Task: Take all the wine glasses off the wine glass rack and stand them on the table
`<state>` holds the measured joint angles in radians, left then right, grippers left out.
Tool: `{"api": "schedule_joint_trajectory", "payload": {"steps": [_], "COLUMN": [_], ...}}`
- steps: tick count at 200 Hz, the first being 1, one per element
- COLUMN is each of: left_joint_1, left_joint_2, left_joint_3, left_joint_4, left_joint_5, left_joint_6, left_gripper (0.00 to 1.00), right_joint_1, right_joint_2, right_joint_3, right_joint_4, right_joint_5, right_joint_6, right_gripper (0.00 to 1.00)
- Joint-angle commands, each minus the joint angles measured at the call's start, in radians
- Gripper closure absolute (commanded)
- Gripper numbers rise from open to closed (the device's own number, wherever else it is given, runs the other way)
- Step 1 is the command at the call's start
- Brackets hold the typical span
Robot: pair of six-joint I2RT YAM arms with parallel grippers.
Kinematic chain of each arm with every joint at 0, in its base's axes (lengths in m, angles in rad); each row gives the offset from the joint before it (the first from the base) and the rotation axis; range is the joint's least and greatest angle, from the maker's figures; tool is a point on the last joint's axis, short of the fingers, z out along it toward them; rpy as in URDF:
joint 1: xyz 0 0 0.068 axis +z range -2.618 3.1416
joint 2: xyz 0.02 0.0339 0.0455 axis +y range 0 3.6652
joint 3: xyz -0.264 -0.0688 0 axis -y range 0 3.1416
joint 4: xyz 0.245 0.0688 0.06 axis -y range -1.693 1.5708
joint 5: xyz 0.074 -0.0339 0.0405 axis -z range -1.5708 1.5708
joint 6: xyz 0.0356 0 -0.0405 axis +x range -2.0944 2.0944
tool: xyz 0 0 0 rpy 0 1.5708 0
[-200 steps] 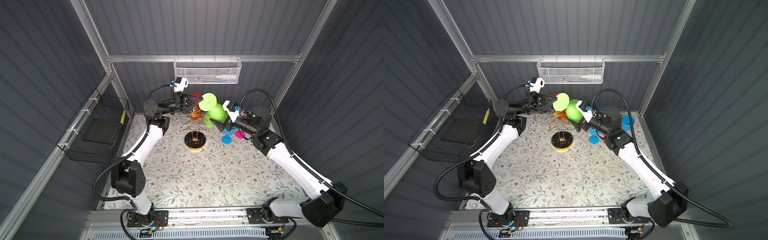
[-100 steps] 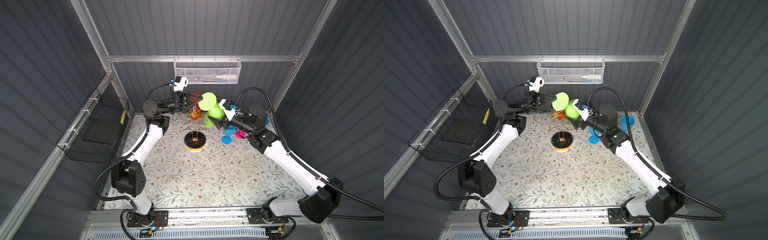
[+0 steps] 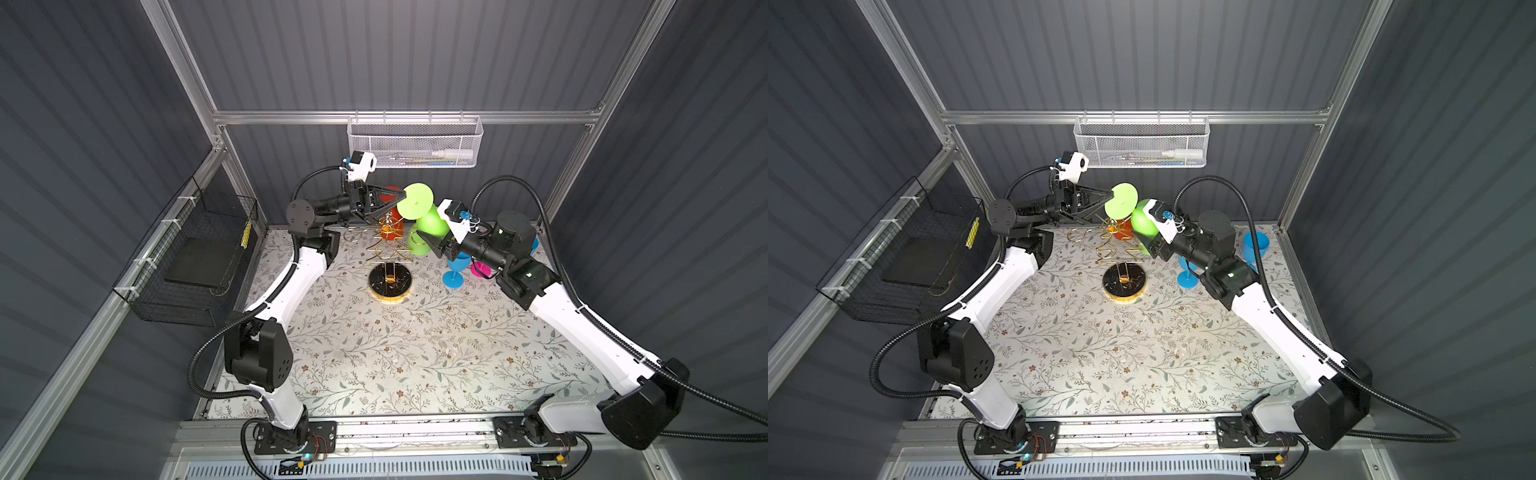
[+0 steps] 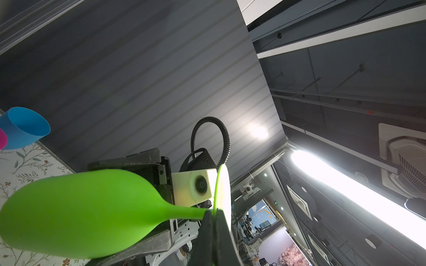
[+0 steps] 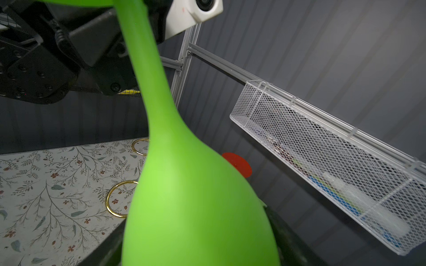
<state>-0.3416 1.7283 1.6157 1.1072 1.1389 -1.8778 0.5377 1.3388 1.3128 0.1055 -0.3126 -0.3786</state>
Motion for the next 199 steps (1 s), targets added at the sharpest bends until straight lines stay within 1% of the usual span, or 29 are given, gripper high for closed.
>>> {"api": "schedule_joint_trajectory", "payload": {"steps": [1, 10, 20, 29, 45, 61, 69, 77, 85, 105, 119, 124, 130, 139, 147, 176, 199], "left_joint_1": [-0.005, -0.005, -0.005, -0.005, -0.002, 0.006, 0.008, 0.009, 0.007, 0.006, -0.006, -0.013, -0.022, -0.03, -0.035, -0.046, -0.066], "left_joint_2": [0.007, 0.01, 0.012, 0.014, 0.02, 0.029, 0.032, 0.03, 0.024, -0.01, -0.044, -0.055, -0.068, -0.085, -0.098, -0.143, -0.155], "left_joint_3": [0.042, 0.046, 0.049, 0.052, 0.059, 0.079, 0.094, 0.101, 0.105, 0.097, 0.078, 0.071, 0.062, 0.045, 0.028, -0.053, -0.083], "left_joint_4": [0.02, 0.0, -0.03, -0.054, -0.079, -0.094, -0.124, -0.205, -0.306, -0.61, -0.764, -0.814, -0.853, -0.888, -0.898, -0.837, -0.817], "left_joint_5": [0.024, 0.028, 0.027, 0.024, 0.022, 0.007, 0.004, -0.007, -0.022, -0.107, -0.186, -0.215, -0.242, -0.281, -0.31, -0.391, -0.394], "left_joint_6": [0.057, 0.082, 0.112, 0.136, 0.166, 0.197, 0.246, 0.328, 0.452, 0.816, 1.071, 1.153, 1.236, 1.348, 1.422, 1.634, 1.793], "left_gripper": [0.92, 0.86, 0.77, 0.72, 0.57, 0.52, 0.51, 0.5, 0.49, 0.46, 0.44, 0.44, 0.43, 0.43, 0.42, 0.42, 0.42], "right_joint_1": [0.003, 0.002, 0.002, 0.001, 0.002, 0.002, 0.002, 0.002, 0.002, 0.001, 0.002, 0.002, 0.002, 0.001, 0.001, -0.001, -0.002], "right_joint_2": [-0.048, -0.061, -0.079, -0.098, -0.132, -0.159, -0.17, -0.18, -0.189, -0.206, -0.213, -0.213, -0.246, -0.256, -0.261, -0.26, -0.255], "right_joint_3": [0.001, -0.002, -0.01, -0.023, -0.048, -0.053, -0.048, -0.038, -0.026, 0.015, 0.036, 0.043, 0.051, 0.059, 0.066, 0.082, 0.089], "right_joint_4": [-0.024, -0.042, -0.062, -0.071, -0.088, -0.139, -0.18, -0.23, -0.285, -0.438, -0.542, -0.574, -0.613, -0.66, -0.697, -0.785, -0.815], "right_joint_5": [0.034, 0.039, 0.043, 0.046, 0.052, 0.073, 0.085, 0.094, 0.102, 0.126, 0.149, 0.157, 0.165, 0.175, 0.178, 0.169, 0.181], "right_joint_6": [0.058, 0.073, 0.088, 0.101, 0.121, 0.151, 0.17, 0.19, 0.211, 0.26, 0.294, 0.307, 0.323, 0.349, 0.37, 0.424, 0.455], "right_gripper": [0.33, 0.35, 0.37, 0.38, 0.39, 0.41, 0.42, 0.43, 0.43, 0.45, 0.45, 0.45, 0.45, 0.45, 0.45, 0.46, 0.47]}}
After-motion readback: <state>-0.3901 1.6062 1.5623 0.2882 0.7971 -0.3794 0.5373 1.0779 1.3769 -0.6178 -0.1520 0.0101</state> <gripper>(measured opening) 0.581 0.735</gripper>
